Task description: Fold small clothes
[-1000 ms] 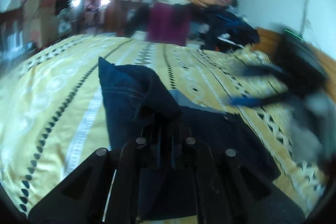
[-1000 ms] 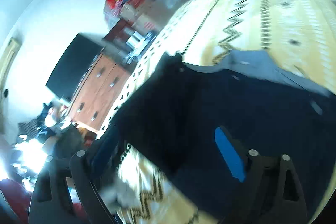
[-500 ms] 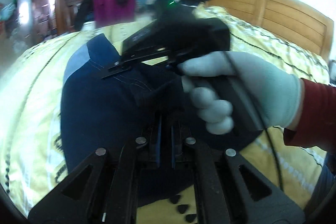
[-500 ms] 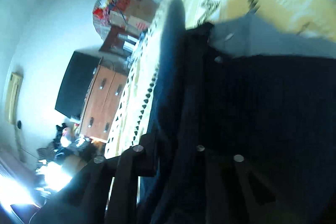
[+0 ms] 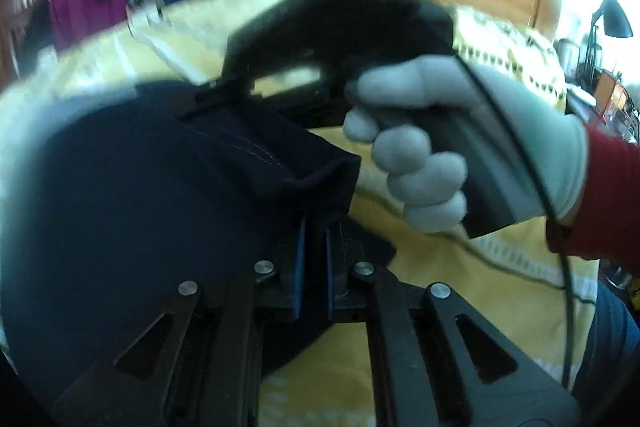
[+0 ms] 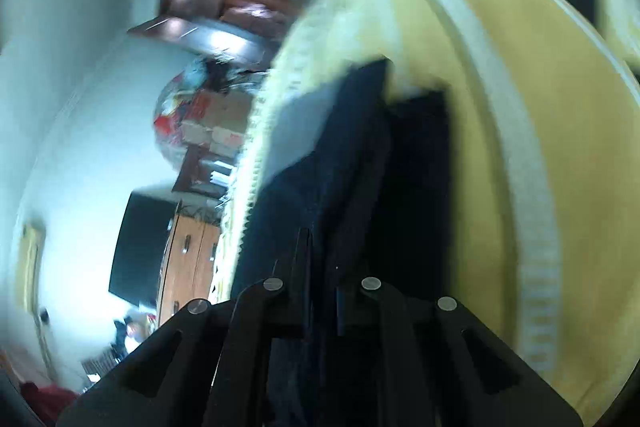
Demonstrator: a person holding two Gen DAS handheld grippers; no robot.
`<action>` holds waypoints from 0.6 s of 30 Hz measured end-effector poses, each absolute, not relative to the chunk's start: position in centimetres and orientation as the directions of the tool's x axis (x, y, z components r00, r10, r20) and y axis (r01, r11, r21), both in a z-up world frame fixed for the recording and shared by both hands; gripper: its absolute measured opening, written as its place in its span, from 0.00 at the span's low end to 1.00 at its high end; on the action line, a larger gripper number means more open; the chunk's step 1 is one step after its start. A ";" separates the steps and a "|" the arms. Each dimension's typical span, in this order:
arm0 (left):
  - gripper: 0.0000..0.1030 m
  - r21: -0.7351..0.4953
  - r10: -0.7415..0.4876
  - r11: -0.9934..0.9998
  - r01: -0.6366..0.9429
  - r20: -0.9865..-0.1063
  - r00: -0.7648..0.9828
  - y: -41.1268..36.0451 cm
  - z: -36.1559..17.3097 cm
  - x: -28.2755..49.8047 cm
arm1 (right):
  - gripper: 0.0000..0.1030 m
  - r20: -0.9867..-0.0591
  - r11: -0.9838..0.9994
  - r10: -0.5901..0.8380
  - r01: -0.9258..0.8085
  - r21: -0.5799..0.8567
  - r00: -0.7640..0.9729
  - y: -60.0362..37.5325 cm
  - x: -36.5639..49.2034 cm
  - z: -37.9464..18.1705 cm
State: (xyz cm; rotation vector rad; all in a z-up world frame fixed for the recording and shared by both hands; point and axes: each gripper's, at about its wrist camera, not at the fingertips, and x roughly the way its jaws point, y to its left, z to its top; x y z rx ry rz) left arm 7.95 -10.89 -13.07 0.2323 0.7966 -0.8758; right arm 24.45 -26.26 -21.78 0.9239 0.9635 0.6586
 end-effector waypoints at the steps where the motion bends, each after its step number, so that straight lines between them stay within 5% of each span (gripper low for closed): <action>1: 0.06 -0.135 -0.582 0.637 0.759 -0.730 0.359 -11.1 -13.8 8.2 | 0.12 -0.411 0.476 0.804 -0.051 0.878 0.429 -26.2 24.4 -23.0; 13: 0.06 -0.089 -0.648 0.582 0.808 -0.651 0.395 -9.9 -9.5 3.9 | 0.12 -0.353 0.436 0.838 -0.121 0.892 0.417 -26.1 22.1 -20.4; 16: 0.07 -0.106 -0.587 0.586 0.803 -0.739 0.331 -10.1 -12.8 4.8 | 0.16 -0.453 0.519 0.802 -0.080 0.851 0.389 -26.0 22.1 -22.5; 18: 0.07 -0.121 -0.570 0.595 0.794 -0.761 0.311 -9.5 -13.6 4.7 | 0.15 -0.436 0.478 0.824 -0.032 0.878 0.363 -26.1 22.2 -24.4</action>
